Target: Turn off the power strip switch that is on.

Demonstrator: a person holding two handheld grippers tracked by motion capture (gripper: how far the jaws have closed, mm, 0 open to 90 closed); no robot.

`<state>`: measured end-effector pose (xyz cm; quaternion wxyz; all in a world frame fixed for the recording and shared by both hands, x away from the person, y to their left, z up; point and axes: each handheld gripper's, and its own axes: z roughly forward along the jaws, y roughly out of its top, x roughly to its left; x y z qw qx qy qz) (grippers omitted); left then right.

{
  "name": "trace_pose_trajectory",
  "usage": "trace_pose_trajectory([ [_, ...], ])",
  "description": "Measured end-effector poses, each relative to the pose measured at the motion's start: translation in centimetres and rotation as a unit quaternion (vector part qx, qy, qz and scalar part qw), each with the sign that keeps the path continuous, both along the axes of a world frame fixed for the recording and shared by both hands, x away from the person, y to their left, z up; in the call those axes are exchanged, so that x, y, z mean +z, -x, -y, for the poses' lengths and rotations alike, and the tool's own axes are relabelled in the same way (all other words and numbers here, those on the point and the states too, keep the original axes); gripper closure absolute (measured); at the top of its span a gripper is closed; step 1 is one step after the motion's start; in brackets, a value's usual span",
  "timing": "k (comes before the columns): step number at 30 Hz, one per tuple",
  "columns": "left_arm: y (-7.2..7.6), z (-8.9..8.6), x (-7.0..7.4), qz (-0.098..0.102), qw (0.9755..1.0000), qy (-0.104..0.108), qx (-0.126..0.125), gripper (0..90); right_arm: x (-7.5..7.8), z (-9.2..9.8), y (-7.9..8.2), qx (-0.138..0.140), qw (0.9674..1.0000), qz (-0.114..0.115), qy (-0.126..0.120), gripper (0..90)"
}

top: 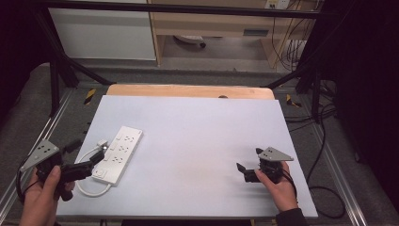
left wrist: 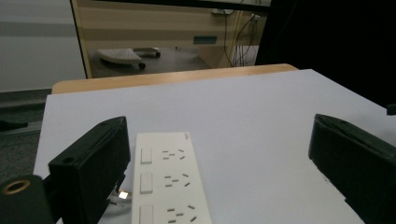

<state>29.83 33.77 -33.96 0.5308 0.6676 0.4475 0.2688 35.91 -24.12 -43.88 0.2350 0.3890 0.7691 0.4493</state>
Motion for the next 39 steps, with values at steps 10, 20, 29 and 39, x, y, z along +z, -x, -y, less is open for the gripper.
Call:
trace_pose_trajectory([
  [10,0.4,-0.7,-2.8,-0.005,1.0000,-0.008,0.002,5.7,0.0,0.1,0.0,-0.004,1.0000,-0.001,0.000,3.7],
  [20,-0.2,0.3,-4.8,-0.024,0.9992,-0.028,-0.018,5.8,0.0,0.1,0.0,-0.004,1.0000,0.000,-0.002,3.8],
  [29,-0.8,0.7,-6.4,-0.043,0.9979,-0.042,-0.023,6.0,0.0,0.1,0.0,-0.003,1.0000,0.000,0.000,3.7],
  [39,-1.2,1.2,-7.6,-0.057,0.9954,-0.072,-0.029,6.0,0.0,0.0,0.0,-0.003,1.0000,-0.002,0.000,3.8],
])
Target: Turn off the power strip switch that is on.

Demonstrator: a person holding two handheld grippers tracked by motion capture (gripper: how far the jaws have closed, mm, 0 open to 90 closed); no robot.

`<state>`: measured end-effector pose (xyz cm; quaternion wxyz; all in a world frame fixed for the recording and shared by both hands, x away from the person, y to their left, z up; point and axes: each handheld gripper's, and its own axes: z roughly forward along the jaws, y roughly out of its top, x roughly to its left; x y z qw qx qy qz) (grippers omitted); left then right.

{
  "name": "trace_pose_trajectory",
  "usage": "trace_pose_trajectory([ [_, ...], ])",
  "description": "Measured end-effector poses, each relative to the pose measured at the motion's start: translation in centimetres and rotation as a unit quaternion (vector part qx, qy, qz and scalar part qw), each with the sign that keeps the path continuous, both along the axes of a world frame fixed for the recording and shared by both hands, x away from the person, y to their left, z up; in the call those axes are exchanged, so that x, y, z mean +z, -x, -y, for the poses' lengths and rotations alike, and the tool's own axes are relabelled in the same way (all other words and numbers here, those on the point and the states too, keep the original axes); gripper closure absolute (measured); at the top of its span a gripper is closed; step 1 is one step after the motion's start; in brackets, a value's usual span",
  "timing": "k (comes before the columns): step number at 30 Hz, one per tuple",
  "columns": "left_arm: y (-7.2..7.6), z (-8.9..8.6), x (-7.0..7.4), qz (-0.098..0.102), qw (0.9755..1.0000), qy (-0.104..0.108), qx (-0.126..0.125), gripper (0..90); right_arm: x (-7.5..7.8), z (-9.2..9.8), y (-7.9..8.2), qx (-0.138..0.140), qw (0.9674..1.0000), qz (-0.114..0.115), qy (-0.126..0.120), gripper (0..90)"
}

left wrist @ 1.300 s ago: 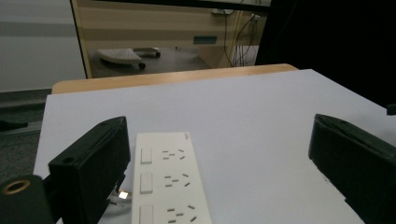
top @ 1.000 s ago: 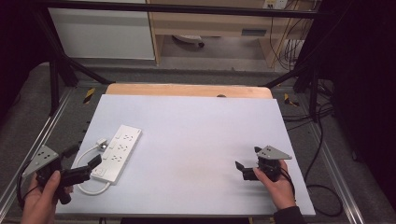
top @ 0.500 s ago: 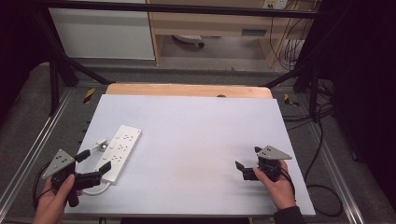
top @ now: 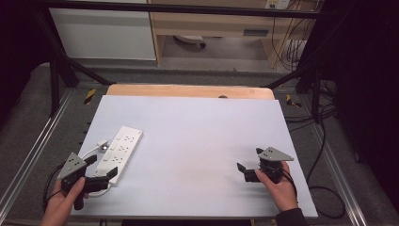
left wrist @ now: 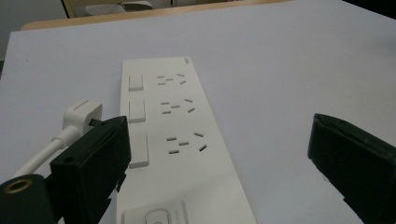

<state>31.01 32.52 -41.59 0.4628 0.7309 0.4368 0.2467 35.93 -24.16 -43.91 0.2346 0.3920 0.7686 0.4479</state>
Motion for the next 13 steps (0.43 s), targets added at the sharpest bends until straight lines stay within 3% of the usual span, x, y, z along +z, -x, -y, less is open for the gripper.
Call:
trace_pose_trajectory([
  [10,-0.04,0.70,-0.61,-0.006,0.9998,-0.014,-0.009,6.1,-0.20,0.00,-0.10,-0.005,0.9999,-0.007,0.010,3.8],
  [13,-0.01,0.93,-0.52,-0.001,0.9998,-0.016,-0.009,6.1,-0.83,0.00,-0.53,-0.028,0.9985,-0.029,0.037,3.4],
])
